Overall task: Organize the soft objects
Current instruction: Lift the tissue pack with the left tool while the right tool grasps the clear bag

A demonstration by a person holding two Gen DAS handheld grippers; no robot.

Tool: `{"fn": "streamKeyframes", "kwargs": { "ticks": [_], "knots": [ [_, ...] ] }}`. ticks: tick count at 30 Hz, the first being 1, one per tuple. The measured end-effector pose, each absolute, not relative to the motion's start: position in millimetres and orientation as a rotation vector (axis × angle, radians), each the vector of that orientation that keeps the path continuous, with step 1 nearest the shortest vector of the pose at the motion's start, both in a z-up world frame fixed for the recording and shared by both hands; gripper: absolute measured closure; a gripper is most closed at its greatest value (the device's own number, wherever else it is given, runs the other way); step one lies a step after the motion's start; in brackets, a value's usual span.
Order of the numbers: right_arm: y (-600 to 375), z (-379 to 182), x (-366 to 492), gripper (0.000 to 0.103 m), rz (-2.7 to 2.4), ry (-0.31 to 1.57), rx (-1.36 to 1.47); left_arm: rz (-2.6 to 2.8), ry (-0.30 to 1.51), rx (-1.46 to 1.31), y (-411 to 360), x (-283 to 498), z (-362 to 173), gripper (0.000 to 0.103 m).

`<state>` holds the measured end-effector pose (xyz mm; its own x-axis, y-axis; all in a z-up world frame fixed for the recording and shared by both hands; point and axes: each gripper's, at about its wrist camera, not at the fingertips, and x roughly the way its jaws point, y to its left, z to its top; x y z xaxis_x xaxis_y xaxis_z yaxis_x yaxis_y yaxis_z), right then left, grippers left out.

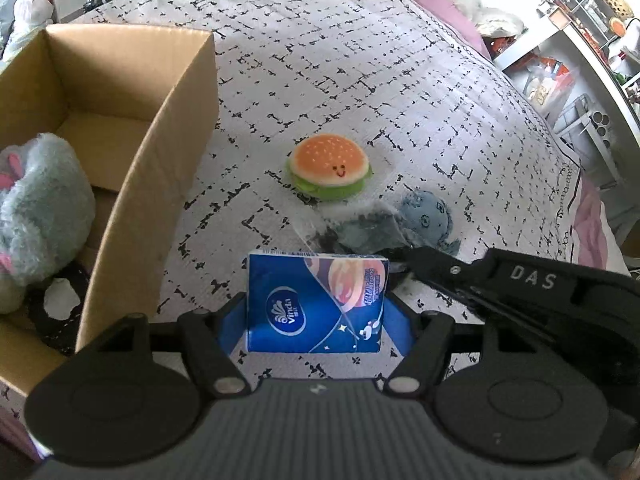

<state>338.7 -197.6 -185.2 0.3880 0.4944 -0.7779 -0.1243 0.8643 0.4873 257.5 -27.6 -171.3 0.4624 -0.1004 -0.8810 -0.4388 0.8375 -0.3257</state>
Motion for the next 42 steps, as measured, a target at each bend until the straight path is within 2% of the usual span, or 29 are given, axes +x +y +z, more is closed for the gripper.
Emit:
{"fn": "streamKeyframes", "kwargs": {
  "ticks": [15, 20, 21, 22, 23, 24, 25, 33, 35, 36, 40, 42],
  "knots": [
    [-228.1, -141.7, 303.0, 0.103, 0.385, 1.012, 0.456, 0.182, 1.029, -0.551, -26.1, 237.9, -124.5, 0.033],
    [-230.9, -153.9, 311.7, 0.100, 0.341, 1.076, 0.474, 0.176, 1.012, -0.548, -21.3, 230.8, -113.4, 0.033],
    [-228.8, -157.1, 314.0, 0.091, 0.329, 1.085, 0.456, 0.177, 1.008, -0.546, -20.8, 229.8, -112.2, 0.033],
    [-225.6, -158.9, 313.5, 0.067, 0.320, 1.085, 0.433, 0.178, 1.004, -0.545, -19.7, 228.7, -111.1, 0.033],
    [-222.5, -161.3, 314.9, 0.049, 0.310, 1.084, 0.415, 0.181, 1.002, -0.546, -18.2, 228.3, -110.6, 0.033],
    [-220.2, -164.0, 316.5, 0.022, 0.291, 1.087, 0.411, 0.183, 1.000, -0.548, -16.8, 228.2, -110.1, 0.033],
    [-219.9, -165.2, 316.1, 0.020, 0.277, 1.081, 0.413, 0.185, 0.999, -0.550, -14.9, 228.6, -109.7, 0.033],
    [-209.4, -195.4, 328.3, 0.021, 0.224, 1.169, 0.391, 0.198, 0.980, -0.563, -1.4, 229.0, -104.7, 0.033],
    [-205.7, -198.6, 328.8, 0.035, 0.228, 1.169, 0.371, 0.200, 0.979, -0.564, 1.2, 228.9, -103.8, 0.033],
    [-203.8, -200.5, 328.4, 0.063, 0.240, 1.173, 0.363, 0.201, 0.978, -0.566, 2.3, 228.4, -103.3, 0.033],
    [-199.7, -196.1, 322.8, 0.072, 0.270, 1.159, 0.339, 0.199, 0.976, -0.565, 5.1, 227.5, -100.7, 0.033],
    [-199.5, -190.1, 317.7, 0.073, 0.263, 1.147, 0.323, 0.196, 0.973, -0.565, 6.4, 226.4, -98.7, 0.033]
  ]
}}
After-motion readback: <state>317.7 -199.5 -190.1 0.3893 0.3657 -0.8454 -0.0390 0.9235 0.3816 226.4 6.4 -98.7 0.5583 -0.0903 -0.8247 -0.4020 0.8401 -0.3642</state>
